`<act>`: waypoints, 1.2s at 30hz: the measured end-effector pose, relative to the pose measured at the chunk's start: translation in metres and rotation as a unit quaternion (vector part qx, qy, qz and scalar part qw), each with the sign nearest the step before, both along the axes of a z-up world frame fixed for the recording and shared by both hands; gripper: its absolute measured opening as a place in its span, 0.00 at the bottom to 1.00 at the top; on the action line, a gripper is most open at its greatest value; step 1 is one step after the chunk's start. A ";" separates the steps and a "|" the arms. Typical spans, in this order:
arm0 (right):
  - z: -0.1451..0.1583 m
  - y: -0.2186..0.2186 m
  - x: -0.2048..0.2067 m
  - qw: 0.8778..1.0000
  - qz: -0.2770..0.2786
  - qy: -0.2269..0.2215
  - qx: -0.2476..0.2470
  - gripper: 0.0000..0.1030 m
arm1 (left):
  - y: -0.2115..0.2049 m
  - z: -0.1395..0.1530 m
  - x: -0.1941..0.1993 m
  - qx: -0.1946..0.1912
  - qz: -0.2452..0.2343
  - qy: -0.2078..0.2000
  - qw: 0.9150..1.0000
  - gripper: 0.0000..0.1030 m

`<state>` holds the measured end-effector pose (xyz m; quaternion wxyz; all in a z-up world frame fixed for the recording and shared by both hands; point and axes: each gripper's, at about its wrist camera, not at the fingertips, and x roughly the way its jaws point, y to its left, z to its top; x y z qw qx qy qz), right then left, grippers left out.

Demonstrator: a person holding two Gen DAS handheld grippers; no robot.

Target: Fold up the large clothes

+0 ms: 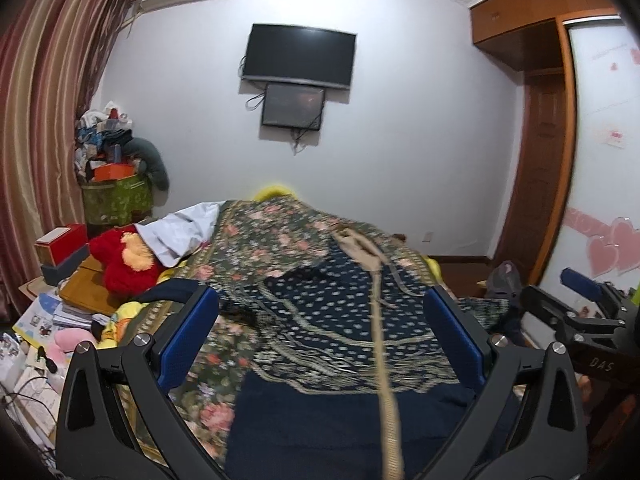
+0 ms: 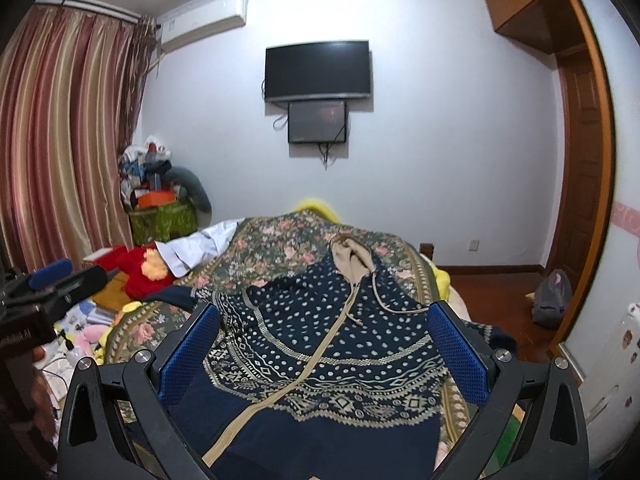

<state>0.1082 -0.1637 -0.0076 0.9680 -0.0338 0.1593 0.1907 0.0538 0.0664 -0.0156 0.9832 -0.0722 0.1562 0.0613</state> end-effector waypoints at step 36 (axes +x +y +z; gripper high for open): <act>-0.208 0.219 0.335 0.930 0.089 0.292 -0.205 1.00 | 0.320 -0.207 0.246 -0.312 0.142 0.262 0.902 0.89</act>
